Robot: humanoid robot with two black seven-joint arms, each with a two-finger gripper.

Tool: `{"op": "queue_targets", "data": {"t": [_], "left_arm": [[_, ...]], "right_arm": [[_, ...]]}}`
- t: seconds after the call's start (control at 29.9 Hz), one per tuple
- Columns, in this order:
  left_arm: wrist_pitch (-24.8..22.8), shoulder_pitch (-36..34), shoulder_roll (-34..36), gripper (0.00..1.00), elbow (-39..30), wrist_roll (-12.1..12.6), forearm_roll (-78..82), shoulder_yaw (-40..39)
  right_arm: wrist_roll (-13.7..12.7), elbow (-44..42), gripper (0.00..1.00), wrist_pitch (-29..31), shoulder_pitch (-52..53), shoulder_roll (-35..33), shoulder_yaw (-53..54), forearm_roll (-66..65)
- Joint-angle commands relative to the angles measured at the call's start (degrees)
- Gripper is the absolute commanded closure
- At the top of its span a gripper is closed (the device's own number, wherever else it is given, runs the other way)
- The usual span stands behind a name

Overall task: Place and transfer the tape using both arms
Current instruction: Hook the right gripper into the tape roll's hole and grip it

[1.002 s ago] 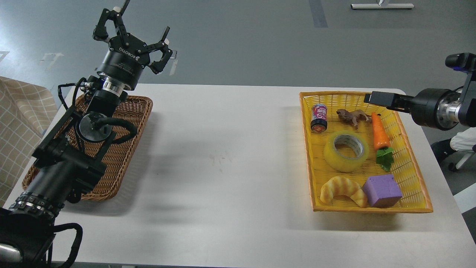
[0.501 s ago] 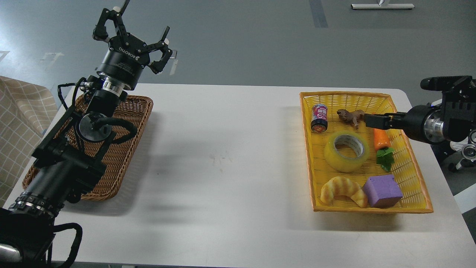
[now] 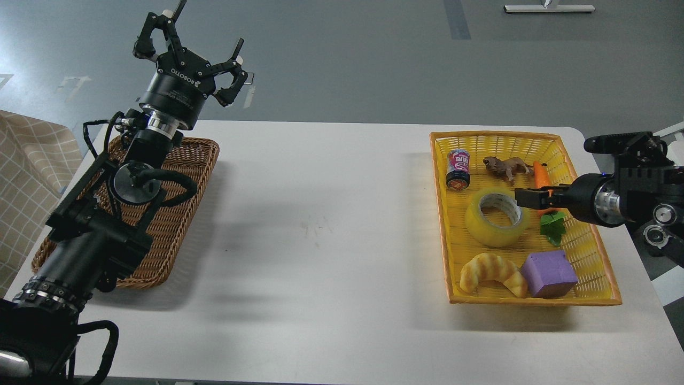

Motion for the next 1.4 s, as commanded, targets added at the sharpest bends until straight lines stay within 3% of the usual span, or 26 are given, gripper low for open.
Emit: {"op": "queue_targets", "data": {"t": [0.0, 0.13, 0.6, 0.97, 1.04, 1.1, 1.17, 1.37], "left_arm": [[0.0, 0.0, 0.0, 0.02, 0.0, 0.0, 0.0, 0.0], [0.0, 0.0, 0.0, 0.02, 0.0, 0.0, 0.0, 0.0], [0.0, 0.1, 0.1, 0.02, 0.0, 0.0, 0.0, 0.0], [0.0, 0.0, 0.2, 0.02, 0.0, 0.0, 0.0, 0.0], [0.0, 0.0, 0.2, 0.02, 0.0, 0.0, -0.1, 0.0], [0.0, 0.0, 0.2, 0.02, 0.0, 0.0, -0.1, 0.0], [0.0, 0.0, 0.2, 0.02, 0.0, 0.0, -0.1, 0.0], [0.0, 0.2, 0.1, 0.02, 0.1, 0.0, -0.1, 0.0]], "right_arm": [[0.0, -1.5, 0.06, 0.0, 0.0, 1.2, -0.4, -0.1], [0.0, -2.7, 0.14, 0.0, 0.0, 2.7, -1.0, -0.5], [0.0, -6.0, 0.15, 0.0, 0.2, 5.6, -2.2, -2.0], [0.1, -9.8, 0.28, 0.0, 0.7, 8.7, -3.4, -2.0], [0.1, -10.3, 0.40, 0.0, 0.7, 9.1, -3.4, -1.9], [0.0, -11.1, 0.42, 0.0, 0.8, 9.7, -3.4, -1.9], [0.0, -12.1, 0.55, 0.0, 0.7, 10.1, -3.4, -1.7], [0.0, -12.5, 0.75, 0.0, 0.8, 10.2, -3.3, -1.5]]}}
